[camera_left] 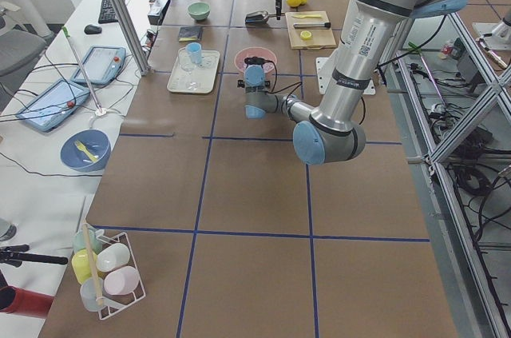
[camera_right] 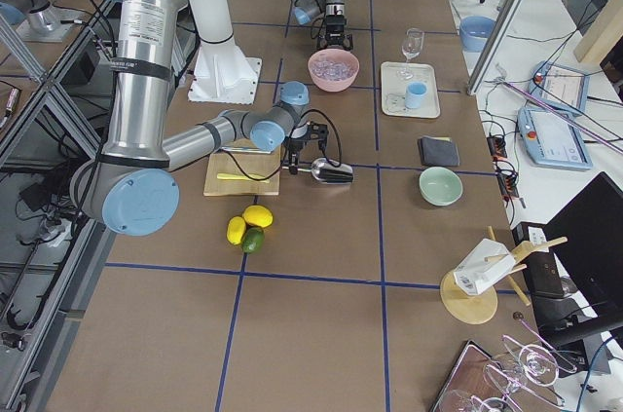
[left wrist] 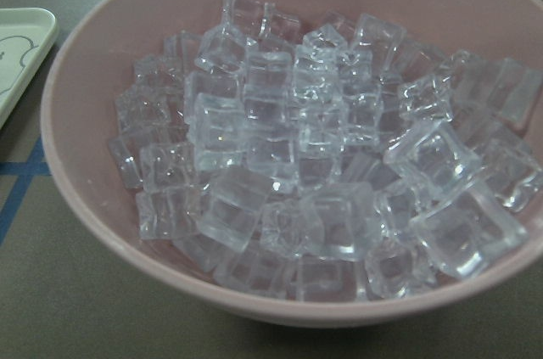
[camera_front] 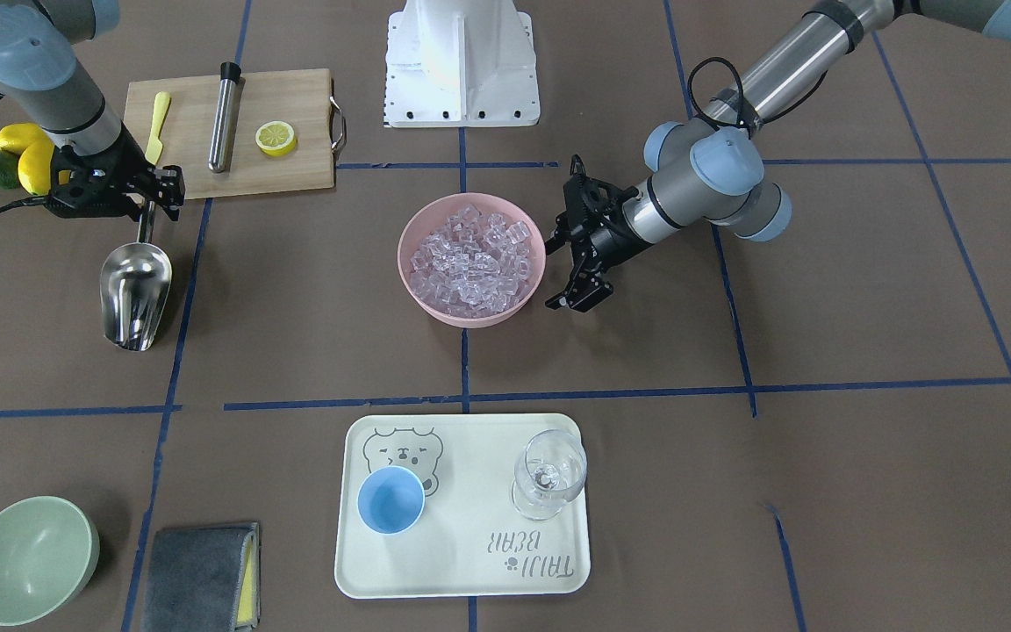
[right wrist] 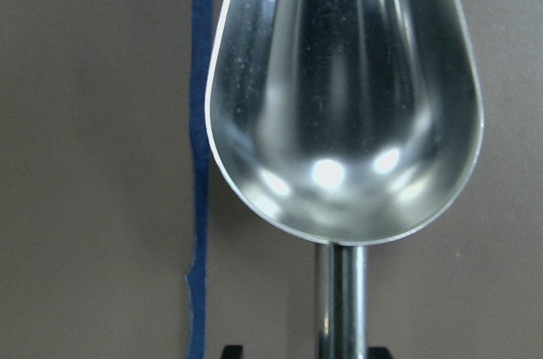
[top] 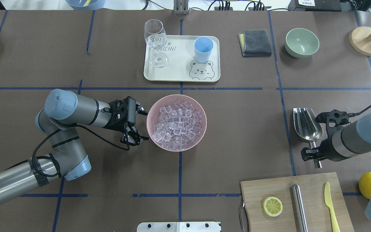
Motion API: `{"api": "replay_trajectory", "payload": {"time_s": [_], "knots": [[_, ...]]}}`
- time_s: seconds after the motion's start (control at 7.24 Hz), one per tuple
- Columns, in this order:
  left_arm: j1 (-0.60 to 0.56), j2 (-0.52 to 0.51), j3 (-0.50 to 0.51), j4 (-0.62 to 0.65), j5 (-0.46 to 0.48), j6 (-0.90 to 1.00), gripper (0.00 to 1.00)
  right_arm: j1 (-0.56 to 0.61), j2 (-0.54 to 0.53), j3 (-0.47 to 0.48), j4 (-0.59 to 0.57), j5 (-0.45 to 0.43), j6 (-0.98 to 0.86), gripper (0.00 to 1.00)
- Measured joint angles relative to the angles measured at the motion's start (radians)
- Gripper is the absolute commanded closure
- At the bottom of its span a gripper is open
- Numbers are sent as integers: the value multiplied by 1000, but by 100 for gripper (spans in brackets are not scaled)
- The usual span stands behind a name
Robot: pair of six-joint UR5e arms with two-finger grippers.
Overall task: Put ice in cup with scoop
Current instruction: 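Grasp the metal scoop handle with the right gripper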
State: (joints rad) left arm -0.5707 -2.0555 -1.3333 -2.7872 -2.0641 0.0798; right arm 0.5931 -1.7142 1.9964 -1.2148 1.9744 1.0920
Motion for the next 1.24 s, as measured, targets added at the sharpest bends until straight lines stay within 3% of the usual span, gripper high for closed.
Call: {"api": "replay_trajectory", "payload": {"time_s": [0.28,1.24], "knots": [[0,0,-1,0,0,0,0,3,9,-9,-4,0,-3,61],[0,0,-1,-2,1,-2,0,9,-11,-5,-9,0,-12,60]]}}
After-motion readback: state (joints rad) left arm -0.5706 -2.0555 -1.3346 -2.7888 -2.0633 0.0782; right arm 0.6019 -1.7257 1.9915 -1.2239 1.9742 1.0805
